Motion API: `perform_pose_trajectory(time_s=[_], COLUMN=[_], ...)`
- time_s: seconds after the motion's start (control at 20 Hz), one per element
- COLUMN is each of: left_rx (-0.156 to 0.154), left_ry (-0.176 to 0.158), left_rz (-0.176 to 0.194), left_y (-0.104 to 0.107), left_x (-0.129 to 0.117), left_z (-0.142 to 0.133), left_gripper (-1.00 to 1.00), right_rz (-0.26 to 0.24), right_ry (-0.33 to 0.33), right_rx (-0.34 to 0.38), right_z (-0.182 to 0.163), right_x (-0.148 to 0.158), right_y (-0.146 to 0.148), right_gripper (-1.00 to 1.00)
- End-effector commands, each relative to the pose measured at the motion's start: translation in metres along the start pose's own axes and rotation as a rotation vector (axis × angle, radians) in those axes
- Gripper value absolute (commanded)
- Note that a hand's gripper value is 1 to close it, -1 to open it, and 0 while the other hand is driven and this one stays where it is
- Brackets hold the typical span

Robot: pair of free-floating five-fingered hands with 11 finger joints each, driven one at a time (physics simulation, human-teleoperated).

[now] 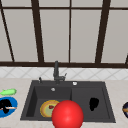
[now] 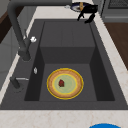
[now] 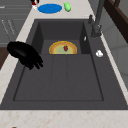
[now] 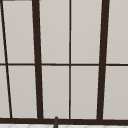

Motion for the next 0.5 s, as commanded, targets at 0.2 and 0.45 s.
perform_pose_trajectory(time_s=[0.2,0.45], left_rx=[-0.018,-0.005], left_ry=[0.006,-0.014], left_rz=[0.07,0.013], left_y=[0.031,0.027], left_x=[-0.002,-0.001], left_z=[-0.03,-0.035], left_gripper=[1.0,1.0], right_rz=[0.0,0.0], right_ry=[0.0,0.0], right_rx=[0.0,0.0], right_z=[0.0,0.0], right_x=[0.0,0.0], right_y=[0.0,0.0], right_gripper=[0.0,0.0])
